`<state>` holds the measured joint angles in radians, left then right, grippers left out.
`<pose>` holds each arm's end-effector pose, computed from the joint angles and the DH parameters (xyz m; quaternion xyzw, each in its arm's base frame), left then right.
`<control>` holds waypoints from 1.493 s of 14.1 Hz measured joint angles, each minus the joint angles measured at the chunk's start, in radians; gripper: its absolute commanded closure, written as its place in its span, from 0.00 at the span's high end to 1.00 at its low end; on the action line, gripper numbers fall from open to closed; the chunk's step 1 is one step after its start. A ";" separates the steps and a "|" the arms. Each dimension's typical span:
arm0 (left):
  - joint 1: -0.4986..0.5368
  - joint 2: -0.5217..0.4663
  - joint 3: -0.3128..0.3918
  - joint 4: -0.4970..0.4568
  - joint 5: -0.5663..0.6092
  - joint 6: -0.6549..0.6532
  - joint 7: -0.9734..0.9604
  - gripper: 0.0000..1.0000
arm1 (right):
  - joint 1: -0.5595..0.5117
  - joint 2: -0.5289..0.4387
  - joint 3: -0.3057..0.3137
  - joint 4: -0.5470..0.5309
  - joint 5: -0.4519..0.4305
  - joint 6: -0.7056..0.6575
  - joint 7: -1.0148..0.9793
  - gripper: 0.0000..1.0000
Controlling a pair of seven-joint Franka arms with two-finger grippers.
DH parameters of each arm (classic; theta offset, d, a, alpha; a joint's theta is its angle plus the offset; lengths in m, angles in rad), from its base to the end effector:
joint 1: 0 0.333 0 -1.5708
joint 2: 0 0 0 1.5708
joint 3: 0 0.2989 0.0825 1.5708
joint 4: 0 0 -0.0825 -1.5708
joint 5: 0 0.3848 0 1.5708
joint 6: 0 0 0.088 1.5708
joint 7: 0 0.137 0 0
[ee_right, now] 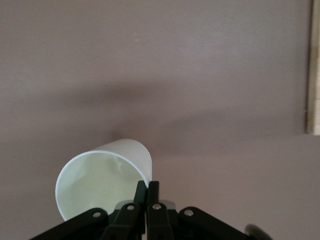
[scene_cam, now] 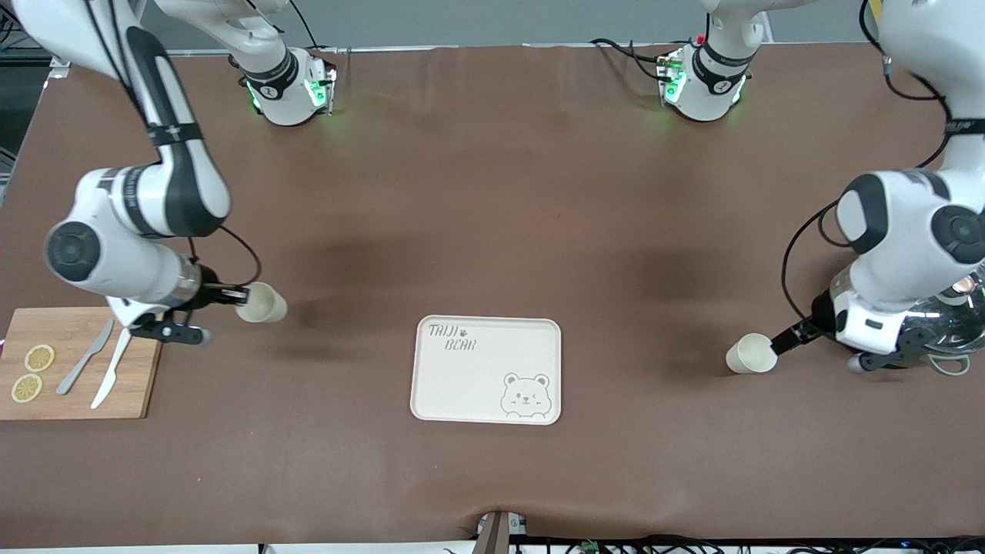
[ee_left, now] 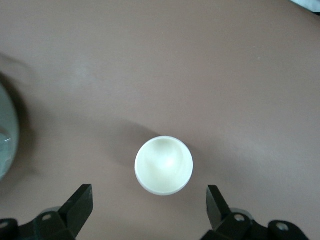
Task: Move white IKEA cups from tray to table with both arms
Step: 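Carry the cups apart and lower them onto the table with both grippers, then open the left gripper and raise it while the right gripper sets its cup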
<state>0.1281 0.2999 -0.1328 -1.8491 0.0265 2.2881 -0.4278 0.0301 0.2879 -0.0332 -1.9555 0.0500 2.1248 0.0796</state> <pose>0.6406 0.0019 0.3311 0.9760 0.2058 0.0674 0.0237 0.5876 0.0019 0.2746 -0.9966 0.0552 0.0597 0.0134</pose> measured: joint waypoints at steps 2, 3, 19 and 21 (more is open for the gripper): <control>0.001 -0.050 0.000 0.027 0.000 -0.109 0.015 1.00 | -0.039 -0.022 0.001 -0.065 0.000 0.041 -0.076 0.00; 0.002 -0.066 0.001 0.046 0.000 -0.164 0.027 1.00 | -0.053 -0.029 0.001 -0.083 0.000 0.047 -0.106 0.00; 0.029 -0.328 -0.080 0.348 0.000 -0.810 0.171 1.00 | -0.182 -0.085 0.002 -0.312 0.000 0.248 -0.310 0.00; 0.027 -0.360 -0.125 0.309 0.000 -0.810 0.171 1.00 | -0.182 -0.085 0.002 -0.320 0.000 0.259 -0.310 0.03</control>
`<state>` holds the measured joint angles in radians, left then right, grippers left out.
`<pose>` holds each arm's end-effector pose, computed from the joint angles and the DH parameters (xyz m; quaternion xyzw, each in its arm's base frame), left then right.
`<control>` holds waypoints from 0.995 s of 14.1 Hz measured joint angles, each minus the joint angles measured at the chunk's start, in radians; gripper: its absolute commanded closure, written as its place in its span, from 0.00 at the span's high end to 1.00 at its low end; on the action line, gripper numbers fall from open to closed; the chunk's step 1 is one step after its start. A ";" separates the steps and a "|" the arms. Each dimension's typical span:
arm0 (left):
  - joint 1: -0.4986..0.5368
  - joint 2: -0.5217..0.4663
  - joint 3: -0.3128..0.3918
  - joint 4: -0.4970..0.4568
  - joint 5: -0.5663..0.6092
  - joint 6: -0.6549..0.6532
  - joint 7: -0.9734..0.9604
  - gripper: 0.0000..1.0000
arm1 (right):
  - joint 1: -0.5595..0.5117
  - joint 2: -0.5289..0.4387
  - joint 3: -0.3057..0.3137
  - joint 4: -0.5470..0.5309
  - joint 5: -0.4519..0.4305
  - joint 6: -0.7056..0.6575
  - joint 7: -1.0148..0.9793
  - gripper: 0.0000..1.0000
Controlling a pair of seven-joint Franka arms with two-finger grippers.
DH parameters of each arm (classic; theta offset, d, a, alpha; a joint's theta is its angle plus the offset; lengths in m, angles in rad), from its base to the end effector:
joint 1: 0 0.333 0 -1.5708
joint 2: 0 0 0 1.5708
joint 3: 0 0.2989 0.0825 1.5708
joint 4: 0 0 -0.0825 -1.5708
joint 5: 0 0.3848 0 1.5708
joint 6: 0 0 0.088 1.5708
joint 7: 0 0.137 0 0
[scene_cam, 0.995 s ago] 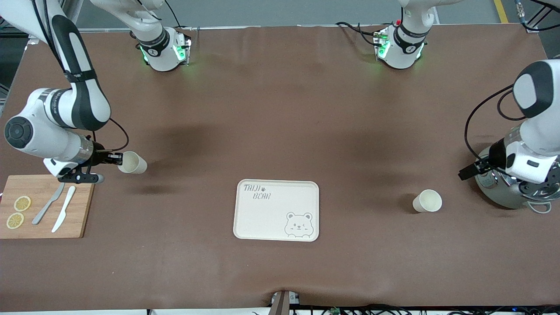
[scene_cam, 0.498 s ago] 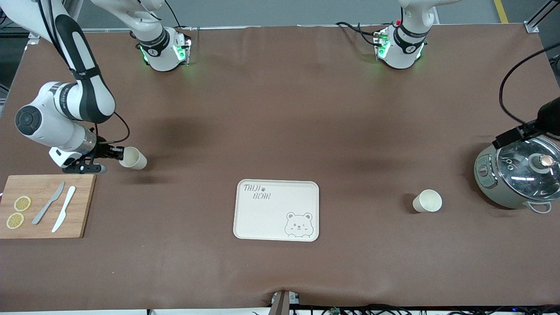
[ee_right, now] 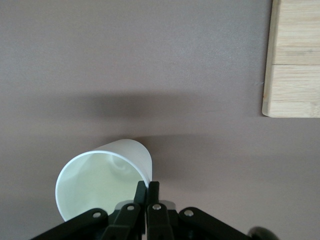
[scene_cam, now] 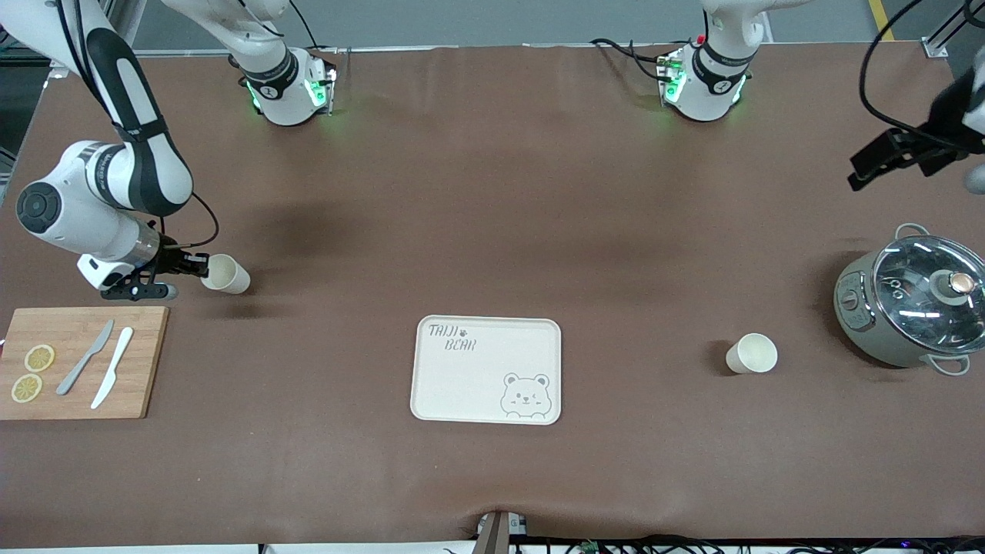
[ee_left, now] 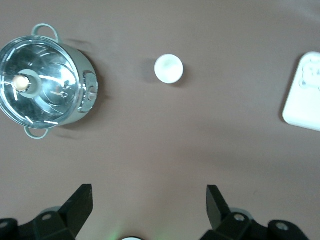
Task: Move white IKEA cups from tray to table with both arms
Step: 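Open the left gripper and raise it while the right gripper sets its cup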
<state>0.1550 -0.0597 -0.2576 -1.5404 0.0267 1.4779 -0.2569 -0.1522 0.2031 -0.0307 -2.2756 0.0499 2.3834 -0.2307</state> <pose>0.5257 -0.0543 0.6149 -0.9967 -0.0785 -0.0014 0.0210 0.5091 -0.0931 0.2119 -0.9988 -0.0051 0.0438 0.0226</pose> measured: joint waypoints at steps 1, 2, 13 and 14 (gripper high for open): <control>-0.001 -0.011 -0.015 -0.014 0.000 0.000 0.000 1.00 | 0.000 0.000 0.001 -0.002 0.000 0.002 0.000 0.28; -0.001 -0.019 -0.023 -0.023 0.000 0.000 0.000 1.00 | 0.000 0.000 0.001 -0.002 0.000 0.002 0.000 0.29; 0.005 0.001 -0.019 -0.013 0.000 0.054 0.075 1.00 | 0.000 0.001 0.007 0.008 0.000 -0.003 -0.001 1.00; 0.004 0.011 -0.019 0.002 0.000 0.055 0.076 1.00 | 0.000 0.000 0.008 0.024 0.000 -0.027 -0.001 1.00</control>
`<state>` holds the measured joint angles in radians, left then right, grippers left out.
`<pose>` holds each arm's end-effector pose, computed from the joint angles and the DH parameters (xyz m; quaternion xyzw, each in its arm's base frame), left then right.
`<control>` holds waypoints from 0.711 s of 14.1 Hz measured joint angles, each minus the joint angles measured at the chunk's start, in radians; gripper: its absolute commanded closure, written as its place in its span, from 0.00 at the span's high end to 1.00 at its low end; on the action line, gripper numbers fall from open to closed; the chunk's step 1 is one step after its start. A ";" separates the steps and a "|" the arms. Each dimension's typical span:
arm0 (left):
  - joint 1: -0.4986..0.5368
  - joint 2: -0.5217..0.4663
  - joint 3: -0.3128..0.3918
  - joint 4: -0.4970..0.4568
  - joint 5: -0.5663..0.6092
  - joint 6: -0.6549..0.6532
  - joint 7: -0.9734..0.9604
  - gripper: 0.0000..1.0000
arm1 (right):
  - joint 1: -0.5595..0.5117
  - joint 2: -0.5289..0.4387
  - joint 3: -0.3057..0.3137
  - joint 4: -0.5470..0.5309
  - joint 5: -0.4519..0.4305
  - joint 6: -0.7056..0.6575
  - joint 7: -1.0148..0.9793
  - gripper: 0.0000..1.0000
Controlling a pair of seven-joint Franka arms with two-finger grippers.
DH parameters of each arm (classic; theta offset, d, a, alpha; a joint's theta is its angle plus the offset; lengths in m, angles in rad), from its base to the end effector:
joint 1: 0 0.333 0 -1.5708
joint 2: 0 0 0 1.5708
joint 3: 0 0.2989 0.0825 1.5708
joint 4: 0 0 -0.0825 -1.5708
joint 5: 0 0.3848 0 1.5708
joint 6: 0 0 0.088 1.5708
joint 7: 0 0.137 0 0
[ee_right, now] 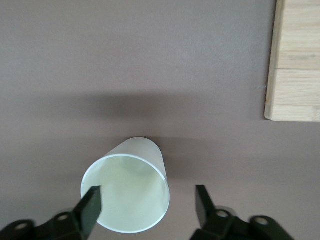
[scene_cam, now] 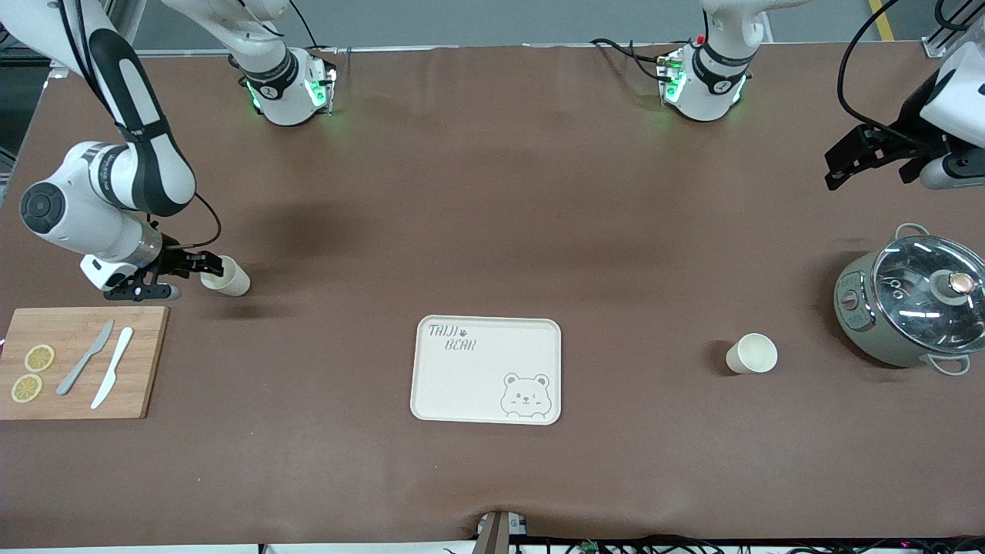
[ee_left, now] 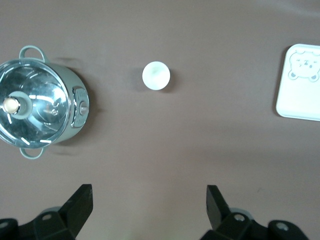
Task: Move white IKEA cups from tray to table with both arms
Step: 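Open the left gripper and raise it while the right gripper sets its cup, then open the right gripper and raise it away from the cup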
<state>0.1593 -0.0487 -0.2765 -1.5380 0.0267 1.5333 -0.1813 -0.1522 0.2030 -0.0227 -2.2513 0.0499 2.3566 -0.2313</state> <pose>0.5354 -0.0629 0.6152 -0.9990 -0.0328 -0.0238 0.0166 0.5155 -0.0896 0.2192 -0.9987 -0.0098 0.0448 0.0240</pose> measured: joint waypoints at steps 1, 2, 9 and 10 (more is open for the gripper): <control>0.001 0.007 0.000 0.014 0.000 0.000 0.000 1.00 | 0.000 -0.002 0.000 0.029 0.000 -0.047 0.000 1.00; 0.003 0.012 0.001 0.023 0.000 0.000 0.000 1.00 | 0.000 -0.005 0.001 0.071 0.000 -0.111 0.000 1.00; -0.002 0.013 0.007 0.040 0.000 0.000 0.001 1.00 | 0.052 -0.022 0.019 0.506 0.001 -0.483 -0.009 1.00; -0.017 0.012 0.015 0.040 0.000 -0.001 0.001 1.00 | 0.064 -0.022 0.020 0.546 0.001 -0.495 -0.009 1.00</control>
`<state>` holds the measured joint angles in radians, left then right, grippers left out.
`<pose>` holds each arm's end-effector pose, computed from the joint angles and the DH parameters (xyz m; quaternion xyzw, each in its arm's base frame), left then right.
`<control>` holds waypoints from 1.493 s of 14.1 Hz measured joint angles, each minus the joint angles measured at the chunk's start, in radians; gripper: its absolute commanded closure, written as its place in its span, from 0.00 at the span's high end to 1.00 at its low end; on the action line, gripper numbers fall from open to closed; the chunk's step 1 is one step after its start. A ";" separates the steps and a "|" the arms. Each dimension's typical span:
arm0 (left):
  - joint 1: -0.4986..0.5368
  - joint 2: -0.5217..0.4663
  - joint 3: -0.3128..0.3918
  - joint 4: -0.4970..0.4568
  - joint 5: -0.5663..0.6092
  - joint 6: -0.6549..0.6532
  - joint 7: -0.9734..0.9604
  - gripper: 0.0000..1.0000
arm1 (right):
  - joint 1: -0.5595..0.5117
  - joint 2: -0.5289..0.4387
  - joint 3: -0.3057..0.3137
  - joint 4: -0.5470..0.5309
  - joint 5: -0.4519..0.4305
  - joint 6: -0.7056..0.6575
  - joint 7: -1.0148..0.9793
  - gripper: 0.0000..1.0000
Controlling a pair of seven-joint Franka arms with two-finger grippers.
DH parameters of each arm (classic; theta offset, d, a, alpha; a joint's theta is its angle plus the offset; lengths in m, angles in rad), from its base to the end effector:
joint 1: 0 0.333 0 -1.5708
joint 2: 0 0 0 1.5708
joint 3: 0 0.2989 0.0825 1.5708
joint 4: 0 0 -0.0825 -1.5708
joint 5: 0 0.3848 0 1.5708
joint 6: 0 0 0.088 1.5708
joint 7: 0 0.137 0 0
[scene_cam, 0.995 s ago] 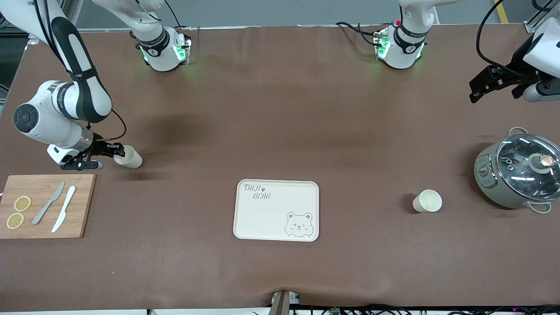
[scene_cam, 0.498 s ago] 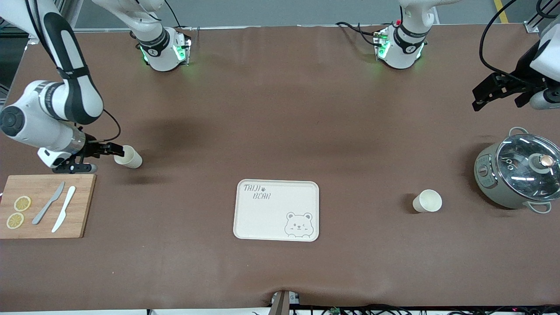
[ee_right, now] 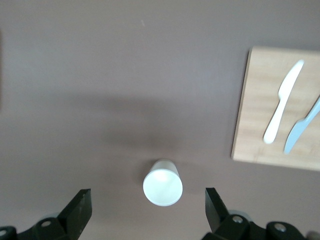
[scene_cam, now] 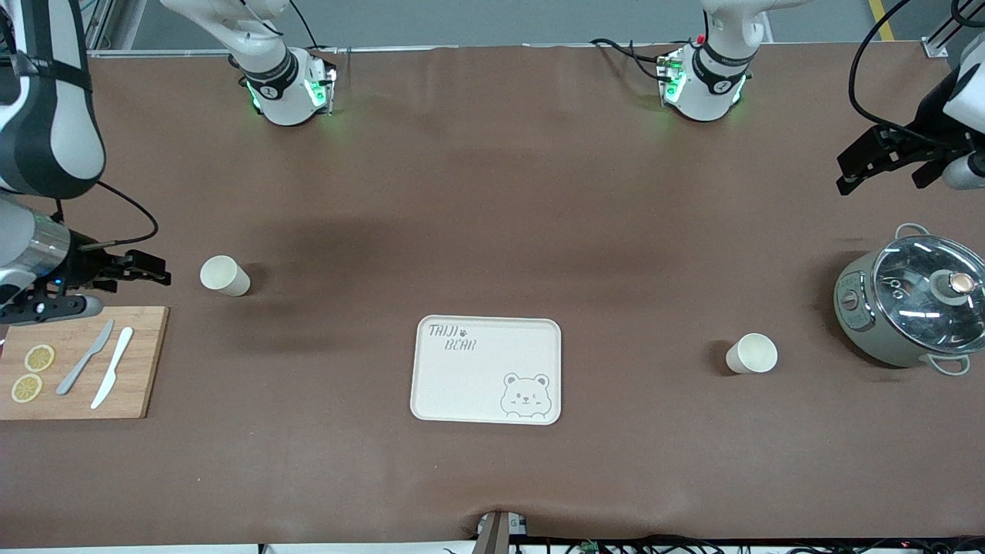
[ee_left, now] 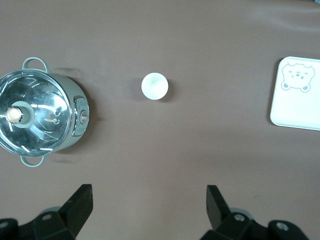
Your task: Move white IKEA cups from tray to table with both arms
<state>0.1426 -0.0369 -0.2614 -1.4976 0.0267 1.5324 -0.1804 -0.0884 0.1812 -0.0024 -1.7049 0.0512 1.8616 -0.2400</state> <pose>0.5391 -0.0633 0.6281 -0.9987 -0.0317 -0.0375 0.0126 0.6091 -0.0499 0.4323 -0.9974 -0.0669 0.0081 0.0259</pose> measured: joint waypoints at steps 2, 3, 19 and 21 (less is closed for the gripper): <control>-0.071 -0.006 0.063 0.000 0.000 -0.011 0.000 1.00 | 0.024 0.001 0.000 0.083 0.000 -0.060 0.000 1.00; -0.102 -0.011 0.093 0.000 0.000 -0.023 0.000 1.00 | 0.030 0.001 0.000 0.124 0.000 -0.089 0.000 1.00; -0.126 -0.071 0.141 -0.058 -0.002 -0.046 0.000 1.00 | 0.065 -0.163 -0.016 0.369 -0.021 -0.494 0.105 1.00; -0.126 -0.074 0.142 -0.058 -0.002 -0.054 0.000 1.00 | 0.066 -0.196 -0.033 0.334 -0.021 -0.520 0.119 1.00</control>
<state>0.0164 -0.1109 -0.1191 -1.5552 0.0243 1.4784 -0.1804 -0.0228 -0.0145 -0.0358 -1.3705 0.0303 1.3412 -0.1215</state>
